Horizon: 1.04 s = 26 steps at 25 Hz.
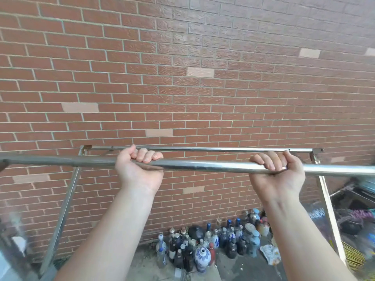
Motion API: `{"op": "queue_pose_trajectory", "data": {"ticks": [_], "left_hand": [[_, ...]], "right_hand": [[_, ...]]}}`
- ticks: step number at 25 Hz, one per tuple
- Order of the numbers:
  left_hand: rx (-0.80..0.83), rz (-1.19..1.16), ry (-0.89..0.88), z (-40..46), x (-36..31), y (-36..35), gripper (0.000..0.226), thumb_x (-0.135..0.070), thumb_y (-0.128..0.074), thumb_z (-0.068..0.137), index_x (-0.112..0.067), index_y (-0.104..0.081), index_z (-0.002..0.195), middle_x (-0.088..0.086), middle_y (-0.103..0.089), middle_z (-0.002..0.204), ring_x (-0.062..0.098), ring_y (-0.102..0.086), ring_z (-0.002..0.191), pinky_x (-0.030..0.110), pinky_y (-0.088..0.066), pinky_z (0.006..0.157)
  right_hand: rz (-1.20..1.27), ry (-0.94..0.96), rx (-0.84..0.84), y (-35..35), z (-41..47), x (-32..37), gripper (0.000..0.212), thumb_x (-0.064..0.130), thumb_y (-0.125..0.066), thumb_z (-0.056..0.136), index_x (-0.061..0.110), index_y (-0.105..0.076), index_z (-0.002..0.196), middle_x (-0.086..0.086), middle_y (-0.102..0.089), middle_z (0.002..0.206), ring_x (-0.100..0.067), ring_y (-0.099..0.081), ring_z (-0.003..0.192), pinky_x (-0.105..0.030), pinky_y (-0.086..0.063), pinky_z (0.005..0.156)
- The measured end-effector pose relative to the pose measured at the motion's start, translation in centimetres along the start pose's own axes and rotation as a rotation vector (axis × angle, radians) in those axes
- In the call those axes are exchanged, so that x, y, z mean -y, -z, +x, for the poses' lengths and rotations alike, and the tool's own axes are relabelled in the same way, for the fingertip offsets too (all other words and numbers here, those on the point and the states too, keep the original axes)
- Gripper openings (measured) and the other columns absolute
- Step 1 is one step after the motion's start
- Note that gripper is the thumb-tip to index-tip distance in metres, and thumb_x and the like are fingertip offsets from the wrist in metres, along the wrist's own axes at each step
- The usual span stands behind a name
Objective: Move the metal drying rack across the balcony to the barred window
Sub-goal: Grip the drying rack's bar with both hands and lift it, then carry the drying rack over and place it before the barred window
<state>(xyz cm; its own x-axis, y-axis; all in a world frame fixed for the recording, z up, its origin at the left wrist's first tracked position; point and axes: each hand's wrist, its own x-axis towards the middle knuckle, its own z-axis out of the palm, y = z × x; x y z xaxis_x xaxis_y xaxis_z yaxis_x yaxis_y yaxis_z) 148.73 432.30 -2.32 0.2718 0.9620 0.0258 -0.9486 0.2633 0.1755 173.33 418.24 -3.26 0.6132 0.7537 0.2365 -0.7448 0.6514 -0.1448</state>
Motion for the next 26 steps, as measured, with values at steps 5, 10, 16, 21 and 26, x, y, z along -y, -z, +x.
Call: {"op": "queue_pose_trajectory", "data": {"ticks": [5,10,16,21,26], "left_hand": [[-0.009,-0.025,-0.111,-2.0,-3.7,0.1,0.032,-0.014,-0.047,0.087,-0.023,-0.038,0.057,-0.010,-0.030,0.052,0.012,-0.030,0.042,0.025,-0.036,0.046],[0.040,-0.060,-0.234,-5.9,-6.4,-1.1,0.033,-0.014,-0.048,0.089,-0.021,-0.040,0.058,-0.010,-0.033,0.053,0.011,-0.032,0.042,0.026,-0.037,0.047],[0.083,-0.034,-0.373,-11.8,-10.2,-1.2,0.032,-0.014,-0.048,0.087,-0.022,-0.039,0.058,-0.009,-0.032,0.051,0.011,-0.032,0.042,0.026,-0.038,0.048],[0.057,-0.026,-0.493,-17.9,-16.1,-1.1,0.030,-0.013,-0.049,0.086,-0.022,-0.038,0.059,-0.009,-0.032,0.049,0.011,-0.033,0.040,0.026,-0.038,0.046],[0.052,-0.017,-0.601,-26.0,-21.8,-0.6,0.027,-0.011,-0.054,0.079,-0.022,-0.039,0.059,-0.009,-0.033,0.049,0.010,-0.033,0.040,0.026,-0.038,0.046]], "right_hand": [[-0.016,-0.093,0.095,-1.5,-0.5,-2.6,0.033,0.015,-0.056,0.078,0.024,-0.029,0.061,0.008,-0.026,0.049,-0.015,-0.025,0.046,-0.031,-0.036,0.056],[-0.002,-0.191,0.207,-4.2,-0.8,-3.7,0.034,0.015,-0.059,0.076,0.024,-0.030,0.062,0.007,-0.028,0.048,-0.015,-0.027,0.045,-0.031,-0.038,0.057],[0.052,-0.322,0.220,-6.1,-3.6,-6.7,0.032,0.016,-0.056,0.077,0.024,-0.029,0.063,0.008,-0.027,0.048,-0.014,-0.026,0.045,-0.030,-0.038,0.056],[0.096,-0.441,0.227,-8.1,-8.3,-11.5,0.032,0.016,-0.056,0.076,0.025,-0.029,0.063,0.008,-0.027,0.048,-0.014,-0.026,0.046,-0.031,-0.038,0.056],[0.112,-0.548,0.230,-10.8,-15.6,-15.0,0.032,0.016,-0.056,0.077,0.026,-0.029,0.062,0.009,-0.027,0.048,-0.013,-0.025,0.046,-0.031,-0.038,0.056]]}}
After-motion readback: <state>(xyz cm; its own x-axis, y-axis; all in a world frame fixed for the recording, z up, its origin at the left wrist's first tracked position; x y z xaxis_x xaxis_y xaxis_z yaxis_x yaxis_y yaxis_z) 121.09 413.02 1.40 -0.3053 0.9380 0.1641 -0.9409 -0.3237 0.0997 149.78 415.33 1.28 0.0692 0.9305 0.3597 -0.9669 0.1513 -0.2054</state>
